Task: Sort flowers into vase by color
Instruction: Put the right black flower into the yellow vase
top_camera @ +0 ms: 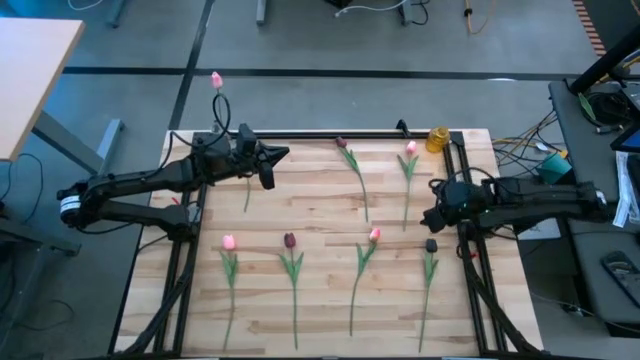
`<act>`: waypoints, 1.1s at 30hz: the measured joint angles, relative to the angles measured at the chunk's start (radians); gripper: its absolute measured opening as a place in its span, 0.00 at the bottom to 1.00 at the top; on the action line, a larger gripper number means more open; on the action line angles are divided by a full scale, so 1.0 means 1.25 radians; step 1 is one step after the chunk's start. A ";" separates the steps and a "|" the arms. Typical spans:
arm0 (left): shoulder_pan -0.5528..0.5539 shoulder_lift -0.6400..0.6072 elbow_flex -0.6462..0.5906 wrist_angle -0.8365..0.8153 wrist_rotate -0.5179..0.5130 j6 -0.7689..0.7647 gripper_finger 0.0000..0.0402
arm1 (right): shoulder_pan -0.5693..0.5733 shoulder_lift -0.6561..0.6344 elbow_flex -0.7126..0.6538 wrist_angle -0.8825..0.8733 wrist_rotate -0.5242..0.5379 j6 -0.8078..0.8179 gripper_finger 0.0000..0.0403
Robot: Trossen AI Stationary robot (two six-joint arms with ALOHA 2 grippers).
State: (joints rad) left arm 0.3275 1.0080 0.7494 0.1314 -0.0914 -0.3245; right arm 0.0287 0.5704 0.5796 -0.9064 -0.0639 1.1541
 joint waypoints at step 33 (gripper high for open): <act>0.001 0.000 0.001 -0.047 0.105 -0.041 0.00 | 0.520 0.436 0.158 0.069 -0.061 0.794 0.06</act>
State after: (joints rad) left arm 0.3290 1.0085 0.7509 0.0723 0.0399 -0.3759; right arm 0.6792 1.1155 0.7766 -0.8202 -0.1398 2.1468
